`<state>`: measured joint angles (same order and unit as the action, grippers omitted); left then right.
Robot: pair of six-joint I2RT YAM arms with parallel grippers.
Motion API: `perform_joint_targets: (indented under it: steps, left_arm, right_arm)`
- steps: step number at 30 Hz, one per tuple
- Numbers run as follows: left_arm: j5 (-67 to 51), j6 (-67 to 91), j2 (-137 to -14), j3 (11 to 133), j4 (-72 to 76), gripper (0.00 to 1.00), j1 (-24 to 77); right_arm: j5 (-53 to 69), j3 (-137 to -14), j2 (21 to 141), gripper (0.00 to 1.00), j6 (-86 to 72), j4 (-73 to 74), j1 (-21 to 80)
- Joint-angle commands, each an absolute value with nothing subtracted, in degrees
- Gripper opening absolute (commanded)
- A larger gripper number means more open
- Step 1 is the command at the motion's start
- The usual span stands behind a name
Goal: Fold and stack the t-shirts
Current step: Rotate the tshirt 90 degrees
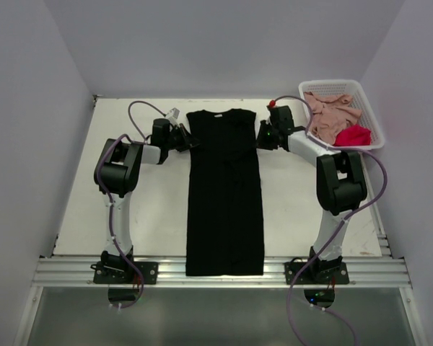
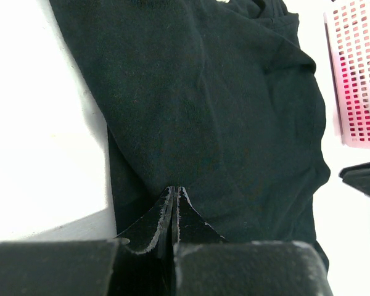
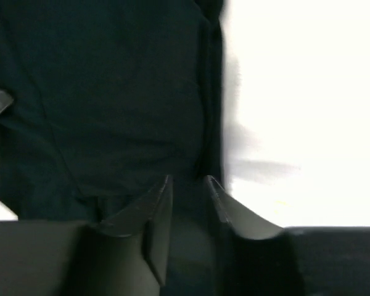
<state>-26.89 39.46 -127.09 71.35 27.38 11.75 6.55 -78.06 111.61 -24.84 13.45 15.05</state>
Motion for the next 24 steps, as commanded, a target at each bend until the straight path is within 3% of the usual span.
perform_joint_targets:
  steps: [1, 2, 17, 24]
  left_arm:
    - [-26.37, 38.32, -127.53, 69.87, 24.35, 0.0, 11.16]
    - [-26.37, 38.32, -127.62, 69.79, 24.26, 0.0, 11.25]
    - [-26.37, 37.0, -126.65, 69.96, 22.59, 0.0, 11.16]
    - [-26.37, 36.83, -126.91, 70.22, 22.59, 0.0, 11.07]
  right_arm:
    - [9.66, -81.03, 110.02, 0.04, -24.96, 10.63, 15.29]
    - [11.32, -82.17, 110.74, 0.0, -25.22, 10.81, 15.29]
    - [12.3, -129.51, 141.66, 0.0, -26.54, 27.67, 14.77]
    - [11.69, -133.25, 142.92, 0.0, -26.37, 29.09, 14.24]
